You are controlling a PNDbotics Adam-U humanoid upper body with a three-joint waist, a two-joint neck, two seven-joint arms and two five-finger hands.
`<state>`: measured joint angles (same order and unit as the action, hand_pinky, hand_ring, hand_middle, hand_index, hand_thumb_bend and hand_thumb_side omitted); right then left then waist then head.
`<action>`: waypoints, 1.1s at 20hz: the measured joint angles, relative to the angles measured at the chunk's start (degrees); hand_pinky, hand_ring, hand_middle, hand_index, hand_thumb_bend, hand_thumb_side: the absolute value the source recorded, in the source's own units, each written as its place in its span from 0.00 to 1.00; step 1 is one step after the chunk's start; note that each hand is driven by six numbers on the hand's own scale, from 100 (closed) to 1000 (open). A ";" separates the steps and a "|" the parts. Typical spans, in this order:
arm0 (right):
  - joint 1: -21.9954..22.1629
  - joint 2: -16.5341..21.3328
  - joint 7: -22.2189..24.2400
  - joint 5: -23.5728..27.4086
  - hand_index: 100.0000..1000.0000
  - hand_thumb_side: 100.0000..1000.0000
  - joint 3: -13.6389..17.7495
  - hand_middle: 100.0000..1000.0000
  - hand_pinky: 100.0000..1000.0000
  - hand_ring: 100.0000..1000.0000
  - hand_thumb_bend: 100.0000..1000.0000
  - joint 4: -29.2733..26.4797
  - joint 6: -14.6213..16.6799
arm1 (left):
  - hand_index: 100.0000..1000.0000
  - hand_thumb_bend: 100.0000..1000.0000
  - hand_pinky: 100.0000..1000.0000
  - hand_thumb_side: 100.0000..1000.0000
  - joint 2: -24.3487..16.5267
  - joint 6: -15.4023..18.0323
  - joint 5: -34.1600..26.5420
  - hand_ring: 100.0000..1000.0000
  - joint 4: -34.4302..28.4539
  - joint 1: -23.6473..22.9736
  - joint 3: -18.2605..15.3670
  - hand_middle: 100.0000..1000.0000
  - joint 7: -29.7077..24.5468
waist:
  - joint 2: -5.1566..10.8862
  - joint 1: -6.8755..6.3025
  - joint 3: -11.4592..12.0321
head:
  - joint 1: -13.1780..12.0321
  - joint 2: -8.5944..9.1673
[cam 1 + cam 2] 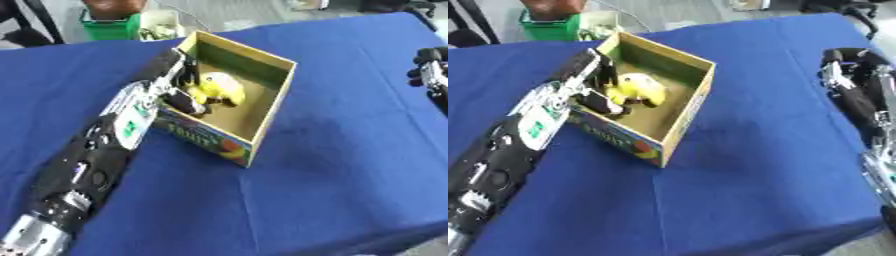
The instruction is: Pick up objects on the table and place them in the box.
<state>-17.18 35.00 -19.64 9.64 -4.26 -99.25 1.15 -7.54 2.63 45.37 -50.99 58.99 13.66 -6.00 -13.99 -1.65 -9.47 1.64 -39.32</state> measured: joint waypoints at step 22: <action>1.35 -0.01 -0.65 -0.04 0.66 0.47 0.79 0.57 0.56 0.56 0.00 0.39 0.43 | 0.70 1.00 0.51 0.29 -9.67 6.29 -12.06 0.62 -19.76 -3.33 -2.84 0.61 3.73 | 0.43 0.04 4.51 | 3.18 -0.19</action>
<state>-15.83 35.00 -20.28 9.60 -3.47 -98.86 1.58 -17.21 8.92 33.32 -70.75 55.66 10.82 -2.27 -13.56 -1.61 -4.96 4.82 -39.51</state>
